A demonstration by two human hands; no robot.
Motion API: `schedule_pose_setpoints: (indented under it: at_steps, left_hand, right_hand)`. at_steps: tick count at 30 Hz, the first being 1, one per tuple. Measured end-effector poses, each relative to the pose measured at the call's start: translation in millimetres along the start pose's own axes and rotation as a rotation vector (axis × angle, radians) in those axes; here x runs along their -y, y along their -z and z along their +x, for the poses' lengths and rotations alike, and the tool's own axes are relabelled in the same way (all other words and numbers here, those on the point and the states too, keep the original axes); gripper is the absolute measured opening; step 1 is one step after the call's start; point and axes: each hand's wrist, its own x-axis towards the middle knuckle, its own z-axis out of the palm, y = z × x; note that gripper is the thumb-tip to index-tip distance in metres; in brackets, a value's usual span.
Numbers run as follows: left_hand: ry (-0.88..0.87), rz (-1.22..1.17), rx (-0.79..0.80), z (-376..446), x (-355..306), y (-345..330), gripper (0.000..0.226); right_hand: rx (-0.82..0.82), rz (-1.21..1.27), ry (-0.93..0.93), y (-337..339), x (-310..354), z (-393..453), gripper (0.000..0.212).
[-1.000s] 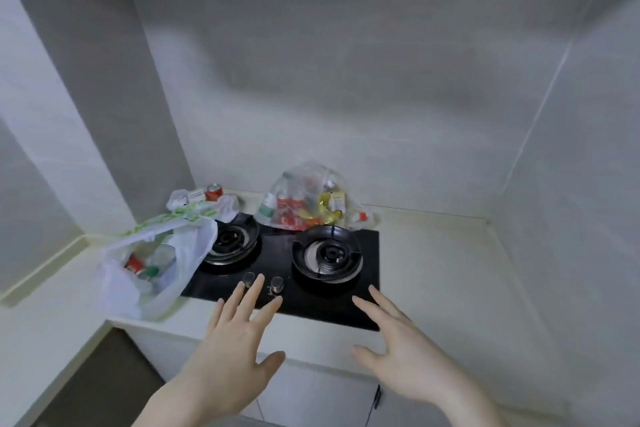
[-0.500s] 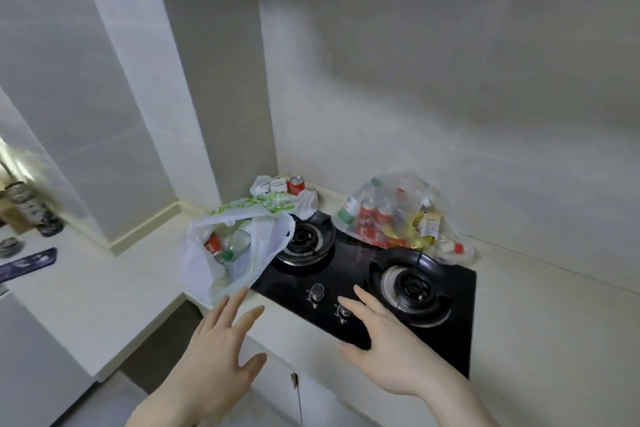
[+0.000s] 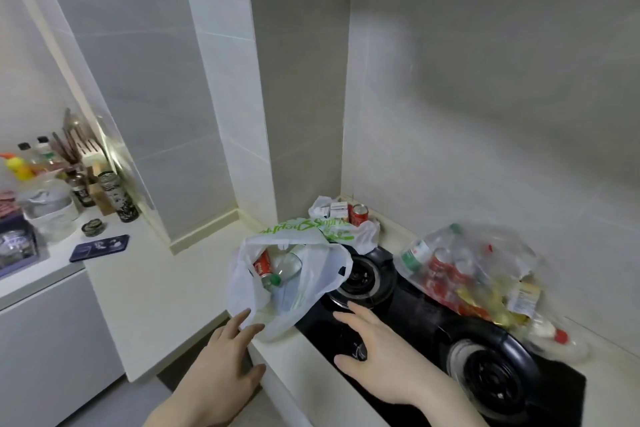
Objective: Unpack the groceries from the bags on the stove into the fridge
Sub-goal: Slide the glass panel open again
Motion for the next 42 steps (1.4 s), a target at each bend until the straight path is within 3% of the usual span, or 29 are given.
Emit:
schedule_pose_setpoints:
  at_steps: [10, 18, 24, 29, 33, 39, 42]
  left_hand:
    - [-0.166, 0.104, 0.21, 161.5, 53.1, 7.4, 0.072]
    - [-0.281, 0.422, 0.468, 257.0, 84.5, -7.9, 0.08]
    - [-0.268, 0.601, 0.386, 301.6, 99.6, -22.9, 0.063]
    - [-0.212, 0.697, 0.381, 324.5, 120.3, -22.0, 0.079]
    - [-0.174, 0.619, 0.31, 327.8, 142.6, -22.2, 0.104]
    - [-0.156, 0.598, 0.265, 334.3, 173.7, -6.1, 0.106]
    - [-0.181, 0.636, 0.225, 334.5, 182.4, 3.6, 0.095]
  right_hand:
    - [-0.099, 0.08, -0.18, -4.8, 6.7, 102.0, 0.07]
    - [-0.144, 0.152, -0.33, -36.9, 29.9, 172.5, 0.067]
    - [-0.2, 0.233, -0.434, -58.8, 35.4, 173.5, 0.067]
    - [-0.225, 0.285, -0.483, -75.0, 40.2, 172.8, 0.065]
    - [-0.239, 0.33, -0.526, -84.7, 44.1, 174.8, 0.063]
    - [-0.224, 0.362, -0.543, -93.5, 50.4, 180.2, 0.059]
    - [-0.193, 0.37, -0.524, -93.5, 56.3, 189.9, 0.058]
